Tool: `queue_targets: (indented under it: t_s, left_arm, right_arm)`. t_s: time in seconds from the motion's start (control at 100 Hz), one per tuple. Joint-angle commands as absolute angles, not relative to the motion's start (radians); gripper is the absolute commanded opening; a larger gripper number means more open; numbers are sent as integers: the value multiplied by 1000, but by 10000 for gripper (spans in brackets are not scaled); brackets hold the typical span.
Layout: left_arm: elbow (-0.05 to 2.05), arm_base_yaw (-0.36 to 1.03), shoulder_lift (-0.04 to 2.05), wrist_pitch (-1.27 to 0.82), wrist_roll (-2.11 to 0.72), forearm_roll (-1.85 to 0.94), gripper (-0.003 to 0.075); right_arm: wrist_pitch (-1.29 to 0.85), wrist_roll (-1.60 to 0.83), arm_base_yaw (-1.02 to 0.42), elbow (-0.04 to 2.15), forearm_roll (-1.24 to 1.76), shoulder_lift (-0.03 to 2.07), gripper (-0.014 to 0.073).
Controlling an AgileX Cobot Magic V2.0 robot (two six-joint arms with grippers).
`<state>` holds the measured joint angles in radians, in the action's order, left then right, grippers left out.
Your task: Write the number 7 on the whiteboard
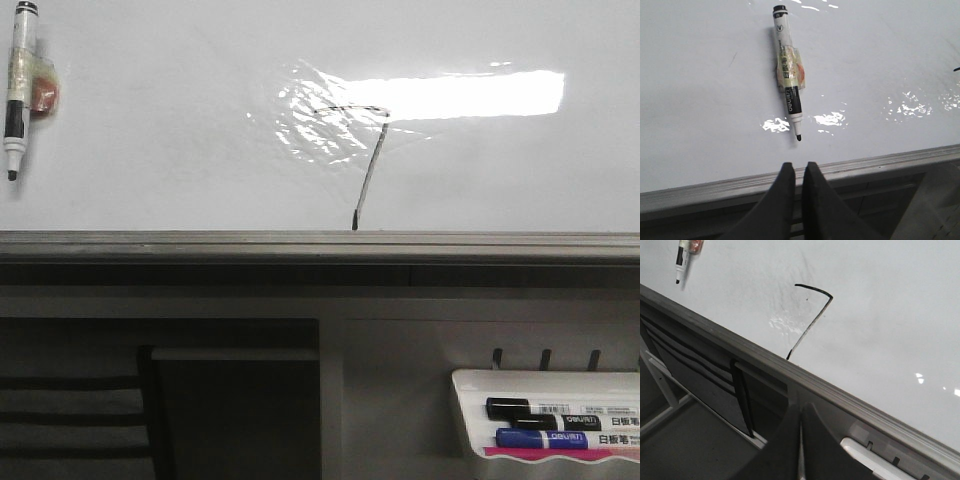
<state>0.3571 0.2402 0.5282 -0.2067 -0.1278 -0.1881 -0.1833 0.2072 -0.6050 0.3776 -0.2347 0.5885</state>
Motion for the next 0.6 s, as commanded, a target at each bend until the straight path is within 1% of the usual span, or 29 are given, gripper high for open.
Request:
queue_targets:
  t_s: [0.0,0.45,0.59]
  left_arm:
    - [386,237,528,-116,-128,-203,-20]
    - [386,237,528,-116,-128,-203,-20]
    - [339,220,418,-114,-128,-200,-20]
  right_arm:
    - [-100,209,-599,402,-255,585,-71]
    - [-100,209,-599,402,-255,585,-71]
    - [-100,209,-599,402,-255,585,-71]
